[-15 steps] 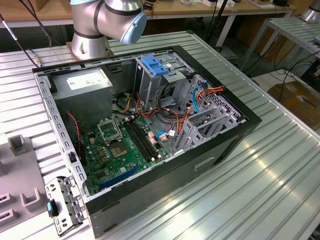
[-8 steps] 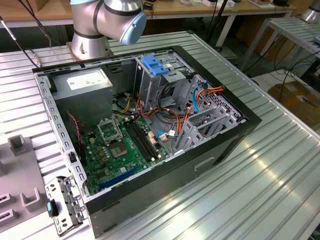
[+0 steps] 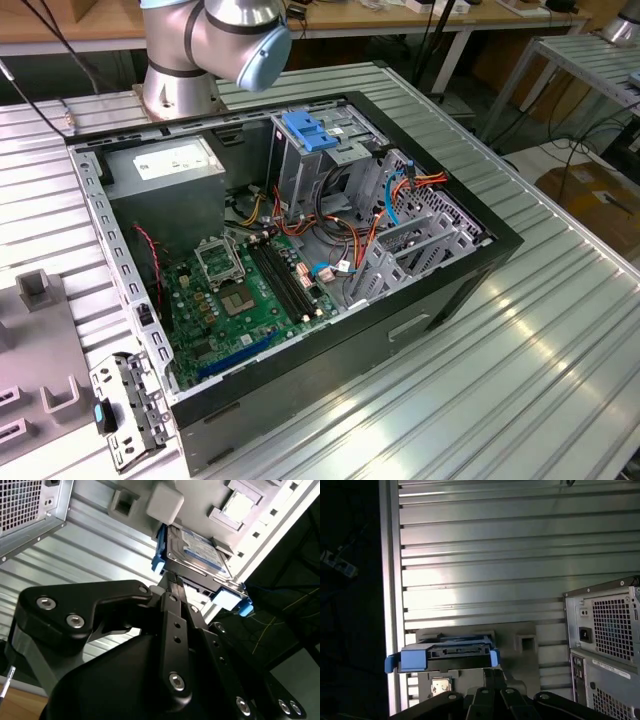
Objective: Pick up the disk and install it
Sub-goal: 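Reach for the disk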
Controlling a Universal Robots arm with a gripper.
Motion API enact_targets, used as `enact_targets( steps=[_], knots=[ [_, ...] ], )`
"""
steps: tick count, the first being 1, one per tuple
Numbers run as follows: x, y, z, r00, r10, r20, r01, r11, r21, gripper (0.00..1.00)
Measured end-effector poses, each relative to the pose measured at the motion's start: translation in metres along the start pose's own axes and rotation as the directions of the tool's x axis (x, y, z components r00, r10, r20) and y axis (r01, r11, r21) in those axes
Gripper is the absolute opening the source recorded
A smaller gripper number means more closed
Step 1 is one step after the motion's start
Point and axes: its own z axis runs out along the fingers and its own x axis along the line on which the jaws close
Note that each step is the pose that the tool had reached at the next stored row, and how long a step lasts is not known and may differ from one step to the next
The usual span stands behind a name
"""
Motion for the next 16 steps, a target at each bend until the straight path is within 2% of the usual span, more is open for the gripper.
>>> enact_targets(
  steps=[2,3,4,12,14,16],
  knots=[
    [0.0168,-0.0002,0.0002,1.0,0.0,0.0,0.0,1.0,0.0,0.11],
    [0.023,-0.0002,0.0002,1.0,0.0,0.0,0.0,1.0,0.0,0.11],
    [0.026,-0.0003,0.0002,1.0,0.0,0.0,0.0,1.0,0.0,0.11],
    [0.0272,-0.0004,0.0002,1.0,0.0,0.0,0.0,1.0,0.0,0.11],
    [0.0294,-0.0005,0.0002,1.0,0.0,0.0,0.0,1.0,0.0,0.11],
    [0.0348,-0.0007,0.0001,1.0,0.0,0.0,0.0,1.0,0.0,0.11]
  ],
)
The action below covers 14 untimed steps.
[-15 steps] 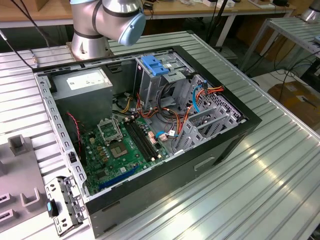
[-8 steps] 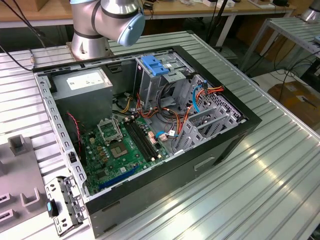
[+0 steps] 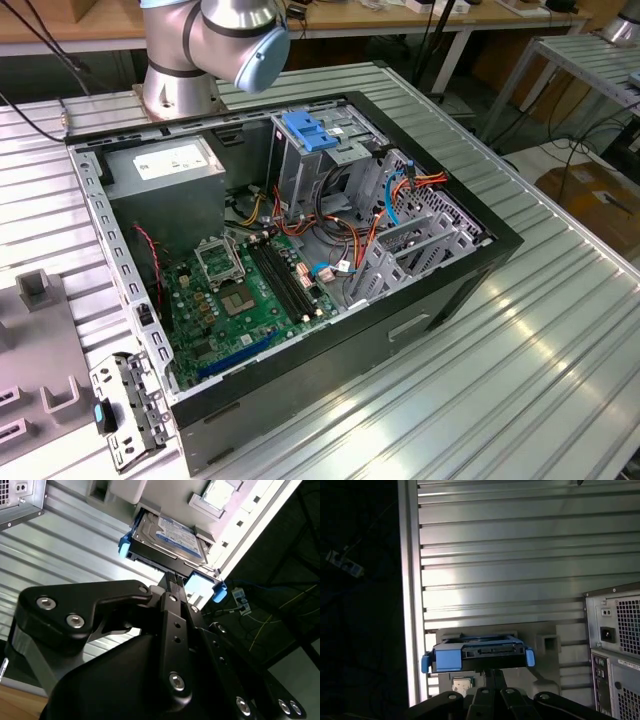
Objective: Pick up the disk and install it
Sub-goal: 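Reach for the disk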
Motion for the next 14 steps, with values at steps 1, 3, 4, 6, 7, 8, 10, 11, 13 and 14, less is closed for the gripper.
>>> enact_targets(
  steps=[1,3,4,6,7,8,10,11,13,14],
  knots=[
    [0.0035,0.0002,0.0001,1.0,0.0,0.0001,0.0,1.0,0.0,0.11],
    [0.0083,0.0006,0.0,1.0,0.0,0.0001,0.0,1.0,0.0,0.11],
    [0.0117,0.0009,0.0,1.0,0.0,0.0001,0.0,1.0,0.0,0.11],
    [0.0171,0.0012,0.0,1.0,0.0,0.0,0.0,1.0,0.0,0.11],
    [0.0218,0.0016,0.0,1.0,0.0,0.0,0.0,1.0,0.0,0.11],
    [0.0261,0.0019,0.0,1.0,0.0,0.0001,0.0,1.0,0.0,0.11],
    [0.0319,0.0018,-0.0001,1.0,0.0,0.0,0.0,1.0,0.0,0.11],
    [0.0348,0.0017,0.0,1.0,0.0,0.0001,0.0,1.0,-0.0001,0.11],
    [0.0355,0.0016,-0.0001,1.0,0.0,0.0,0.0,1.0,-0.0001,0.11],
    [0.0355,0.0016,-0.0001,1.0,0.0,0.0001,0.0,1.0,0.0,0.11]
  ],
)
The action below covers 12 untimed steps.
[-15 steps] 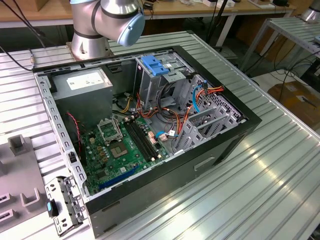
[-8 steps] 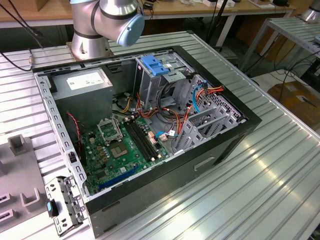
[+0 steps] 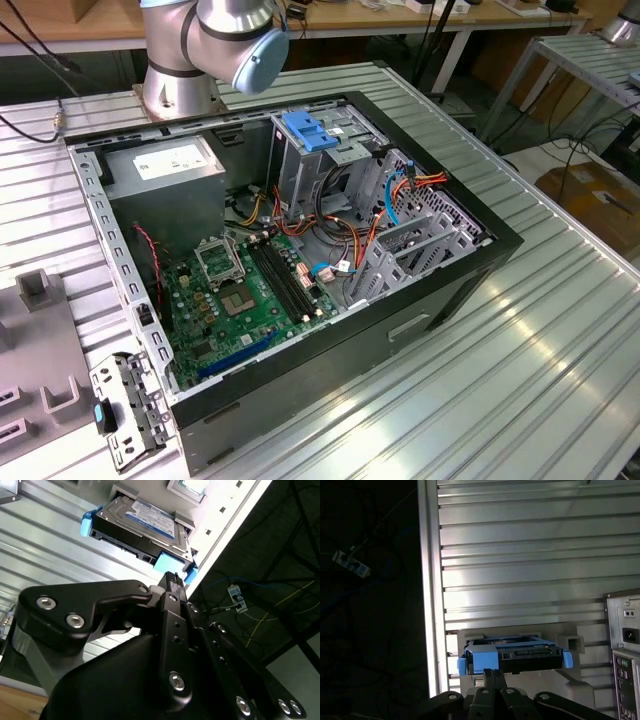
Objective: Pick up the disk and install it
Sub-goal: 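Reach for the disk, then pick up the disk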
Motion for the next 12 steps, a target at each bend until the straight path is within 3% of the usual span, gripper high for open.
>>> enact_targets(
  steps=[12],
  knots=[
    [0.0008,0.0,0.0,1.0,-0.001,0.0,0.001,1.0,0.0,0.11]
  ],
)
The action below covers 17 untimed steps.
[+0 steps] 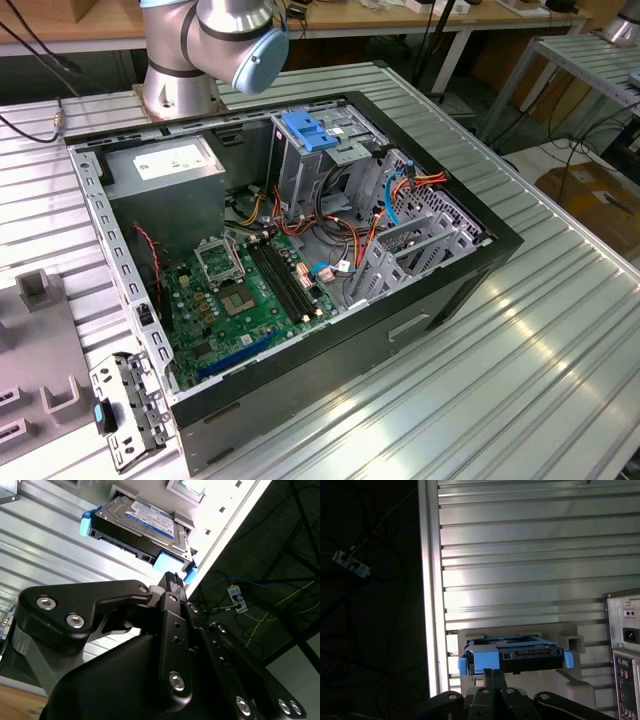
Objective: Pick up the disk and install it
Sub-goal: 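Pick up the disk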
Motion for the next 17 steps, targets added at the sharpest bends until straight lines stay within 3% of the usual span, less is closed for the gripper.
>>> enact_targets(
  steps=[8,11,17],
  knots=[
    [0.0,0.0,0.0,0.9989,-0.048,-0.0021,0.048,0.9989,-0.0003,0.11],
    [0.0,0.0,0.0,0.9947,-0.102,-0.0044,0.102,0.9947,-0.0009,0.11],
    [0.0,0.0,0.0,0.9945,-0.105,-0.0046,0.105,0.9945,-0.001,0.11]
  ],
)
